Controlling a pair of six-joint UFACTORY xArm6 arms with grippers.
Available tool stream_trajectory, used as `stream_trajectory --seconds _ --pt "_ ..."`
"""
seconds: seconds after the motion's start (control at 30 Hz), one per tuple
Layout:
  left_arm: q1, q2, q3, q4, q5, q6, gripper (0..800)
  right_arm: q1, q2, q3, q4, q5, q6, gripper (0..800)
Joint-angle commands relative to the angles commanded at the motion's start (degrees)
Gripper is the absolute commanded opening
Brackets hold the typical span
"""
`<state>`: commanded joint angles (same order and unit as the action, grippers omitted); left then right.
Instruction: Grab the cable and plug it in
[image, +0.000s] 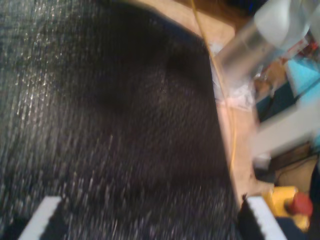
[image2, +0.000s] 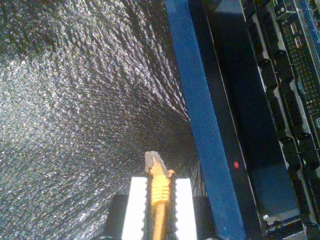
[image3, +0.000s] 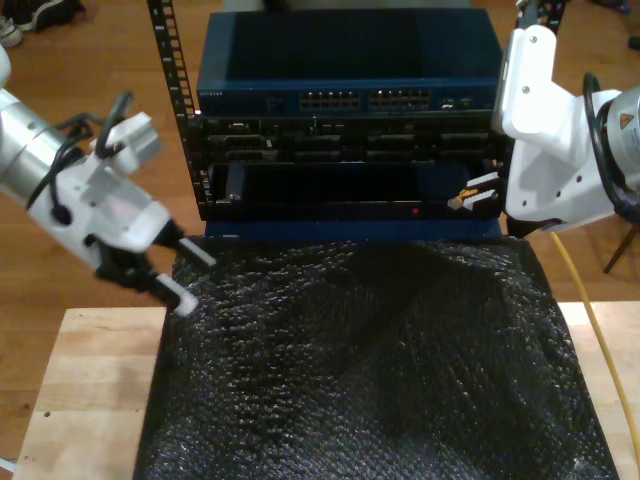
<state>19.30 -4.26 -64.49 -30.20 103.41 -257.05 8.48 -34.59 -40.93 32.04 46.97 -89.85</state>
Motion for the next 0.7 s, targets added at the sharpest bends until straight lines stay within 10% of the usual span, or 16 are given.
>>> stream_trajectory --seconds 0.7 --pt "22.3 -7.2 11.3 21.5 0.1 33.2 797 -2.5 5.7 -0.1 0.0 0.2 0.0 0"
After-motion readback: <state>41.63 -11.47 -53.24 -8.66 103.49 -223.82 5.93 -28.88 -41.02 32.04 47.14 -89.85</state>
